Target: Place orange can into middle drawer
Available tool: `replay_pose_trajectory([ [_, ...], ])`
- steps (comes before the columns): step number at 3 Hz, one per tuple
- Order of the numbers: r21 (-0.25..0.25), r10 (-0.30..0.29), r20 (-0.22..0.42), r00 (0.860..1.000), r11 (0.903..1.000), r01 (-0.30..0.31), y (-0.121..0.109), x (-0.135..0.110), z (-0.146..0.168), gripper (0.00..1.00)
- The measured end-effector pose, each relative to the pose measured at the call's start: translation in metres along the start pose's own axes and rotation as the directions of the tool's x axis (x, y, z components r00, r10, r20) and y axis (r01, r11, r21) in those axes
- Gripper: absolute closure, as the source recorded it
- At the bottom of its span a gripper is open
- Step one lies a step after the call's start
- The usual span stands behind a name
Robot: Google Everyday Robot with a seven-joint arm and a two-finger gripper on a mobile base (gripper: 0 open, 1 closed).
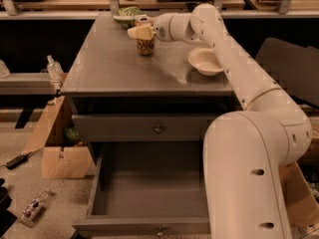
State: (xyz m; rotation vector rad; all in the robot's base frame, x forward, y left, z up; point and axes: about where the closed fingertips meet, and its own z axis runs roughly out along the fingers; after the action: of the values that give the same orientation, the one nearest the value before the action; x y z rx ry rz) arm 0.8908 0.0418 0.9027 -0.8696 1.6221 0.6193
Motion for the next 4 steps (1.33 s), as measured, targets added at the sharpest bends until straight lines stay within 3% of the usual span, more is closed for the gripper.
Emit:
replay_pose_trajectory([
  [1, -0.005, 0.001, -0.001, 1.000, 1.0000, -0.001, 0.002, 0.001, 0.003, 0.63],
  [2, -0.022, -0.035, 0.016, 0.999, 0.9991, 0.035, 0.025, -0.013, -0.024, 0.94],
  [3, -0.052, -0.088, 0.055, 0.995, 0.9946, 0.090, 0.067, -0.037, -0.072, 1.00],
  [4, -0.104, -0.171, 0.029, 0.985, 0.9795, 0.173, 0.118, -0.041, -0.144, 1.00],
])
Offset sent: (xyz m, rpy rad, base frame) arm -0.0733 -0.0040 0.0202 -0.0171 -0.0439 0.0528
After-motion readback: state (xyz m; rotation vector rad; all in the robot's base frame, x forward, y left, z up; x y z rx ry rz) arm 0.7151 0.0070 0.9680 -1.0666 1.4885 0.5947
